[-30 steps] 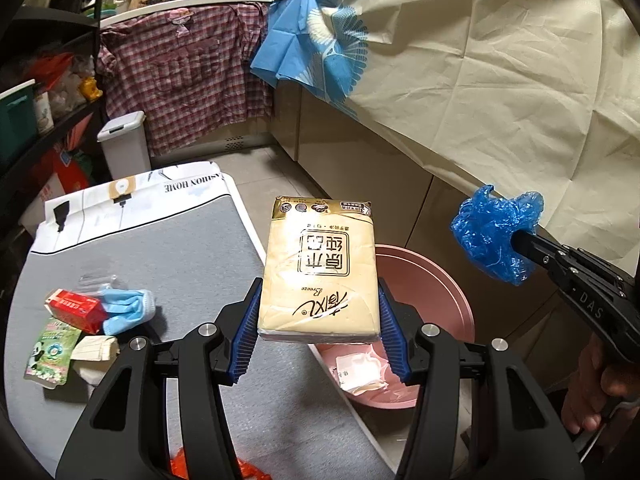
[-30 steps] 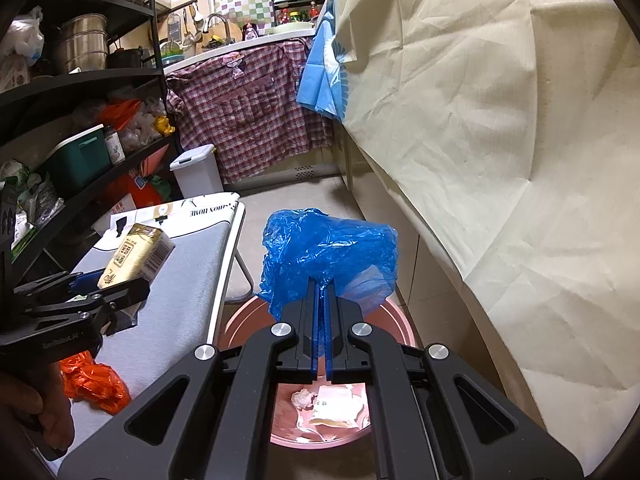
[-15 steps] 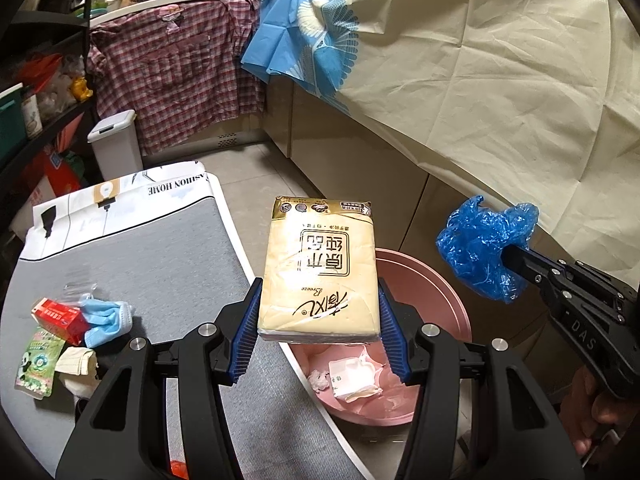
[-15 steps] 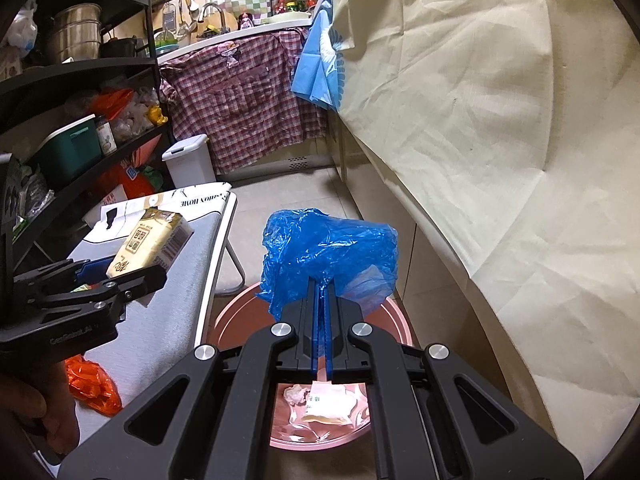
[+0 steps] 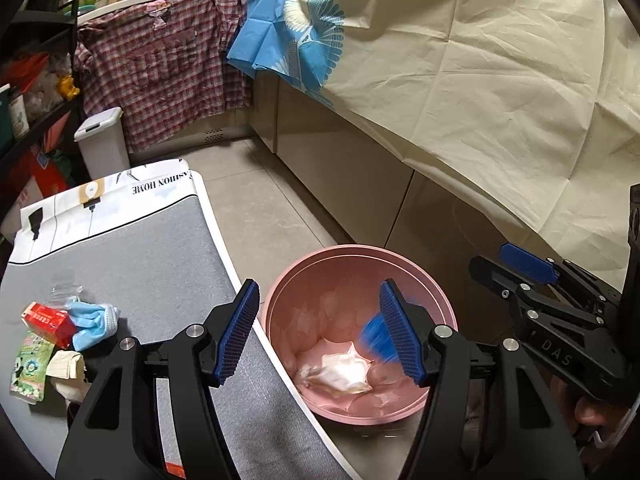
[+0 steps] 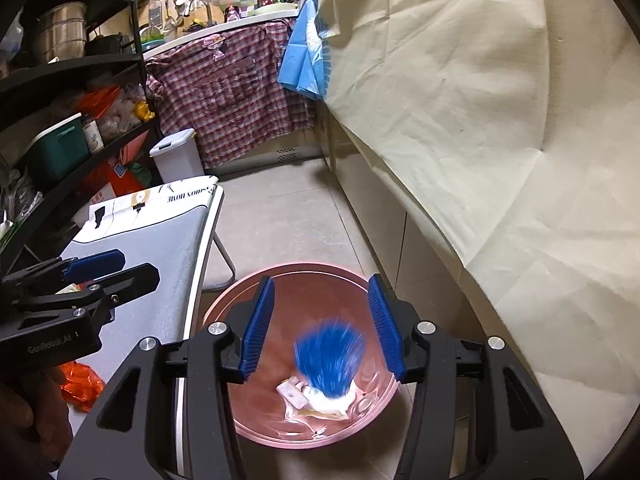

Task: Collect trash
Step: 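Open both tools to drop the tissue pack and blue bag into the bin, then move both open tools back toward the red plastic bag on the table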

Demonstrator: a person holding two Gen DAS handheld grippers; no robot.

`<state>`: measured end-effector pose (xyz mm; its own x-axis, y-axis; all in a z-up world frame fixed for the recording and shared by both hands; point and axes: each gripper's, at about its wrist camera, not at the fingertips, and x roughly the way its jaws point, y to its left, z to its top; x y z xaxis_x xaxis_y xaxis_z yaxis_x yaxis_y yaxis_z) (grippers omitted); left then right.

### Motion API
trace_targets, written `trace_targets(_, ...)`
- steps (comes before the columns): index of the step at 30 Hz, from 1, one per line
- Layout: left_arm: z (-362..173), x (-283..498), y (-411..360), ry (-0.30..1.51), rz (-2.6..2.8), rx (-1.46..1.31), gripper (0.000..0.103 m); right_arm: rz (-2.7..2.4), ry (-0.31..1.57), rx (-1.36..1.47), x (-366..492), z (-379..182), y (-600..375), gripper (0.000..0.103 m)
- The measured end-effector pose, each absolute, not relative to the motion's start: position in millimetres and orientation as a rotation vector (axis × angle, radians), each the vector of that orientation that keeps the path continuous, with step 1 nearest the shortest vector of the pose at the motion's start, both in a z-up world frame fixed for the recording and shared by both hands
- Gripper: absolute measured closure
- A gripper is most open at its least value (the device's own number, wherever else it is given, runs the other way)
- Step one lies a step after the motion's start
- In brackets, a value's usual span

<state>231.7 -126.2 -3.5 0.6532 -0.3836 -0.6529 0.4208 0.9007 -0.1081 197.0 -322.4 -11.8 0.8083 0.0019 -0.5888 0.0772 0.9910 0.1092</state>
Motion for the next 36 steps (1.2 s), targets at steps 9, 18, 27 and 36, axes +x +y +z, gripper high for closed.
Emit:
trace_targets(9, 5.2, 222.0, -114.0, 0.698, -0.453, 0.055, 0.042, -0.014, 0.581, 0.080, 185.7, -6.3, -309.9, 0.053)
trace_targets(18, 19.5, 211.2, -72.5, 0.667, -0.393, 0.023, 0.042, 0.038, 0.539, 0.040, 171.4, 0.5, -288.7, 0.053)
trace_targets(27, 28.7, 197.6, -15.5, 0.648, -0.317, -0.007, 0.048, 0.128, 0.523, 0.032, 162.3, 6.1, -253.1, 0.053)
trace_targets(36, 26.8, 180.0, 50.7, 0.638, -0.225, -0.024, 0.060, 0.300, 0.533, 0.021, 150.4, 0.2, -184.8, 0.053)
